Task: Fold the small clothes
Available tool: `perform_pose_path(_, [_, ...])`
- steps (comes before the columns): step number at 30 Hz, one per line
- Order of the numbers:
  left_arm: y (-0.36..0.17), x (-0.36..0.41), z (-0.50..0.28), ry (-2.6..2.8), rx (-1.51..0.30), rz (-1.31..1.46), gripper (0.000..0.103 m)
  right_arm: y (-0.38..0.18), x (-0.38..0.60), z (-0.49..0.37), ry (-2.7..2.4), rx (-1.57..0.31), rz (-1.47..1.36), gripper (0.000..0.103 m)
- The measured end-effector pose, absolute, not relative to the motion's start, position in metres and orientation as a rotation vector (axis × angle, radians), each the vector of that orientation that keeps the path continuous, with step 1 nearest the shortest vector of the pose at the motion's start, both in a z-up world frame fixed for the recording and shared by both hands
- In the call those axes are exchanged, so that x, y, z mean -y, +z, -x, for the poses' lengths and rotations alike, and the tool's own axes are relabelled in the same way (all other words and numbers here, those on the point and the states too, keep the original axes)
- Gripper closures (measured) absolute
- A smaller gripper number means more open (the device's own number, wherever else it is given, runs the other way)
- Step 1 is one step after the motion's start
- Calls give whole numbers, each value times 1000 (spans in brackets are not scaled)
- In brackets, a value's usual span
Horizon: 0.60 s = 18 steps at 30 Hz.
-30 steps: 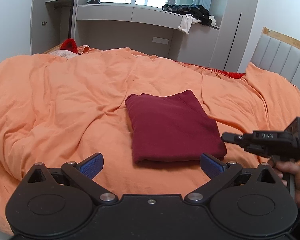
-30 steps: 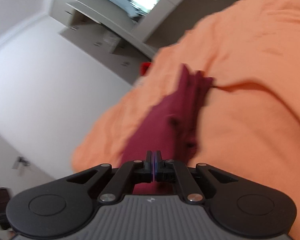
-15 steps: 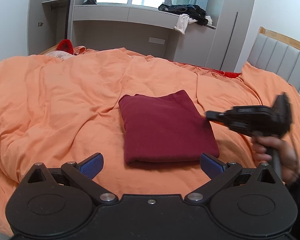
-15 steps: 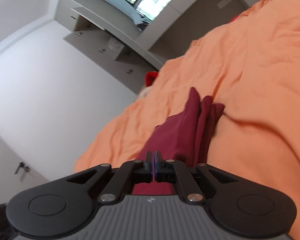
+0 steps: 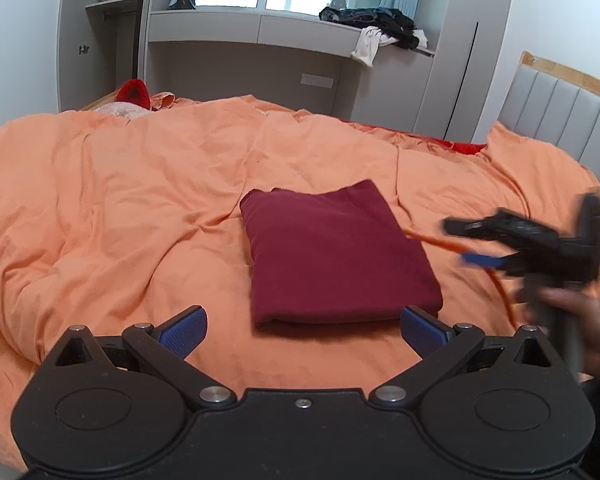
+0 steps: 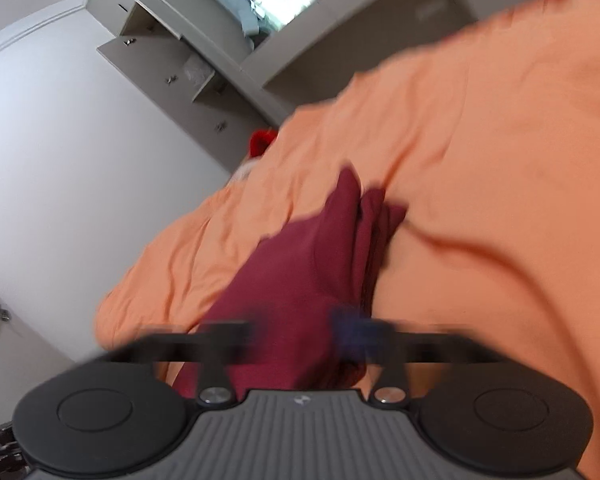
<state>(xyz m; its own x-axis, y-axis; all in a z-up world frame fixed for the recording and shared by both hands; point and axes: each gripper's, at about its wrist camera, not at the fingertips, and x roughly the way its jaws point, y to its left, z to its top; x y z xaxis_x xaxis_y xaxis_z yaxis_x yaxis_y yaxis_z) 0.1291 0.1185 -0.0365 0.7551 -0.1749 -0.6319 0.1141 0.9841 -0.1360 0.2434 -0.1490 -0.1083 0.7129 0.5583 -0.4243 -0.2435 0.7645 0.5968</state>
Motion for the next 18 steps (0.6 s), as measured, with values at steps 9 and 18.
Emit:
perform_pose_path(9, [-38, -96, -129, -165, -692, 41, 0, -31, 149, -108, 417, -509, -228, 0])
perform_pose_path(18, [-32, -81, -121, -134, -682, -7, 0, -13, 120, -84, 343, -505, -115, 0])
